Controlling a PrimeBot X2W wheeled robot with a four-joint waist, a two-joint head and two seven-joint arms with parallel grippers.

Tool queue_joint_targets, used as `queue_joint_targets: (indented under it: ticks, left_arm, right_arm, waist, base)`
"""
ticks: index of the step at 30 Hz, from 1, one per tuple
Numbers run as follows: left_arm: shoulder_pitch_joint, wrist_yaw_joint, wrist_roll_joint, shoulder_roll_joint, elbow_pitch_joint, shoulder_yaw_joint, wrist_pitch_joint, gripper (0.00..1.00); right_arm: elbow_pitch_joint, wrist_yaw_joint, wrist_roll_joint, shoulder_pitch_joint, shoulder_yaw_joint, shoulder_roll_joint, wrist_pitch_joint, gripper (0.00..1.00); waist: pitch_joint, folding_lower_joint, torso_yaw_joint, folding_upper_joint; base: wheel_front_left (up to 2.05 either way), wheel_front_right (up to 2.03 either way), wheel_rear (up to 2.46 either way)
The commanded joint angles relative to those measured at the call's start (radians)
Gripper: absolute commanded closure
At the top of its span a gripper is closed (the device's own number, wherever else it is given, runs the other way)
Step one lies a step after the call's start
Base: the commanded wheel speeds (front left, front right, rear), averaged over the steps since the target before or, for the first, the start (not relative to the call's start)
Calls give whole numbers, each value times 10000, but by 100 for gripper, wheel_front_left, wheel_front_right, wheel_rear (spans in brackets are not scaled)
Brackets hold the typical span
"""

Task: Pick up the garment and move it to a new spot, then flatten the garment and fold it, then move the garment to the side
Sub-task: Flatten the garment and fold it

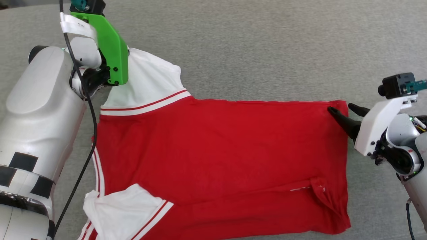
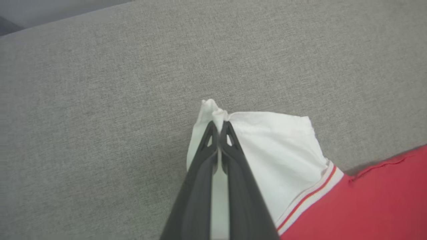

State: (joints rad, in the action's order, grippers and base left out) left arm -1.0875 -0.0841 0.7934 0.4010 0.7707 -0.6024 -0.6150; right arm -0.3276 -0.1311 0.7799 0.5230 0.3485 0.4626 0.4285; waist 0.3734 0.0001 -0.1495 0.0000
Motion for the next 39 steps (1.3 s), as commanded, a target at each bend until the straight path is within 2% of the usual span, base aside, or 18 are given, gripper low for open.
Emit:
queue_joint_targets:
  ticks: [1,6,10,12,17,25,33,39]
  left_arm:
    - [136,-45,9,-42,-106,-18,96,100]
    - [206,-57,-4,-143,-470,-111,196,100]
    - [359,-74,47,-149,-646,-130,298,100]
    - [439,-79,77,-111,-699,-119,349,100]
    - [609,-39,177,-35,-756,-17,558,100]
    - [1345,11,760,122,-1033,649,1564,100]
    - [3533,113,1479,488,-2148,1274,2602,100]
    - [5829,568,2011,837,-3571,1837,3448,100]
  right_arm:
    - [-170,4,75,313,155,55,159,0]
    - [-1088,4,131,829,737,139,1004,0]
    - [-1706,4,441,821,1286,34,2117,0]
    - [-1838,4,575,779,1477,5,2565,100]
    - [-1754,4,634,950,1534,113,2630,100]
    - [-1141,4,402,1200,604,412,1307,100]
    - [-519,4,-102,-281,-299,308,677,100]
    - [74,4,-442,-1808,-907,-24,793,100]
  waist:
    - [15,-1,358,0]
    - [137,-1,669,0]
    - [152,-1,812,0]
    - [149,-1,839,0]
    - [38,-1,873,0]
    - [-677,-1,1002,0]
    - [-1731,-1,1195,0]
    - [-2401,-1,1274,0]
  base:
    - [0,0,0]
    - [0,0,0]
    - [0,0,0]
    - [0,0,0]
    - [0,0,0]
    - [0,0,0]
    - [0,0,0]
    - [0,0,0]
